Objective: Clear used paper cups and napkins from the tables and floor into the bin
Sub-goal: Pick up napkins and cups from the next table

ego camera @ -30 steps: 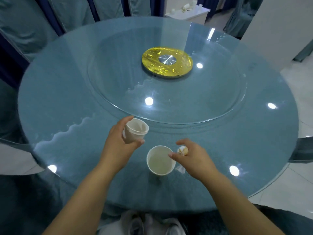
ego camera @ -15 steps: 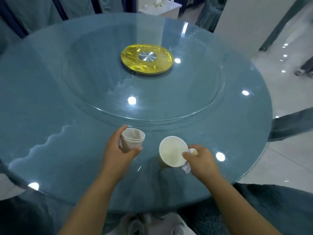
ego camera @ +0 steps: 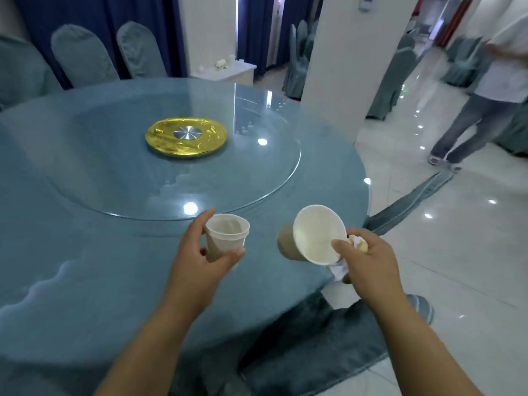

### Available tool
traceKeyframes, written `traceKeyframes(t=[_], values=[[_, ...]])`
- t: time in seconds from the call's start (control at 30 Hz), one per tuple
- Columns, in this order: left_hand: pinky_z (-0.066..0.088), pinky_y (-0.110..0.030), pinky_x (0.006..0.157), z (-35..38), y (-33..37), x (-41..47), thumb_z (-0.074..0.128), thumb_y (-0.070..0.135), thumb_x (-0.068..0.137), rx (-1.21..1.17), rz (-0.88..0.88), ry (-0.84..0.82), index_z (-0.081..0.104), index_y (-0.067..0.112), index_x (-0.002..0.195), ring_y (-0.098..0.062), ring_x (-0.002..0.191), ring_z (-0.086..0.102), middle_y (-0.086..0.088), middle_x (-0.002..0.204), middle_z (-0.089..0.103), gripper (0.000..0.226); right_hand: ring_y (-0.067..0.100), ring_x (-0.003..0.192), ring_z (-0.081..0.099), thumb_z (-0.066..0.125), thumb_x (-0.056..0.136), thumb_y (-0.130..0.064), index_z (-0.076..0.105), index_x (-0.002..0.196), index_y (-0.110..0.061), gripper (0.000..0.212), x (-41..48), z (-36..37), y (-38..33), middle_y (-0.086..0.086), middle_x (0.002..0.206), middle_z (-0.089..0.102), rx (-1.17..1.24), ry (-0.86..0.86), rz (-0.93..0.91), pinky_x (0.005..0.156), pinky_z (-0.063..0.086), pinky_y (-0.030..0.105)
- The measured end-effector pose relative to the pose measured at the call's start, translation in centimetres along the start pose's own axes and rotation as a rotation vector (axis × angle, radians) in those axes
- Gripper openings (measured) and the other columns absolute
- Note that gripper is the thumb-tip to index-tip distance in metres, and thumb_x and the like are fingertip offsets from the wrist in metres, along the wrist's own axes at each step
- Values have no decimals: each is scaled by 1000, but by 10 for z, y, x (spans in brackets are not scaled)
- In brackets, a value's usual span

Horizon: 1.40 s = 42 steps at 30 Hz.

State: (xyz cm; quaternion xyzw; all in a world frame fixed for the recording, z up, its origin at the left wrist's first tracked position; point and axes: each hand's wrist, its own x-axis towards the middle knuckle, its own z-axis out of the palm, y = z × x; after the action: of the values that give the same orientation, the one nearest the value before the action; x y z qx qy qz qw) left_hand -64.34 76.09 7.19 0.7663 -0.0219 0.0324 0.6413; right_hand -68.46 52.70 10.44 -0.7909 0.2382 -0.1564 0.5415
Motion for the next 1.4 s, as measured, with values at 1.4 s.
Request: traceKeyframes(t=[1.4], values=[[44, -16, 69, 699, 161, 153, 77, 25, 74, -11, 87, -86, 39, 40, 130, -12, 103, 56, 20, 116, 47, 69, 25, 75, 61, 63, 81, -9, 59, 73, -27, 20, 483, -497, 175, 1, 76, 62, -6, 107, 8, 63, 56, 44]])
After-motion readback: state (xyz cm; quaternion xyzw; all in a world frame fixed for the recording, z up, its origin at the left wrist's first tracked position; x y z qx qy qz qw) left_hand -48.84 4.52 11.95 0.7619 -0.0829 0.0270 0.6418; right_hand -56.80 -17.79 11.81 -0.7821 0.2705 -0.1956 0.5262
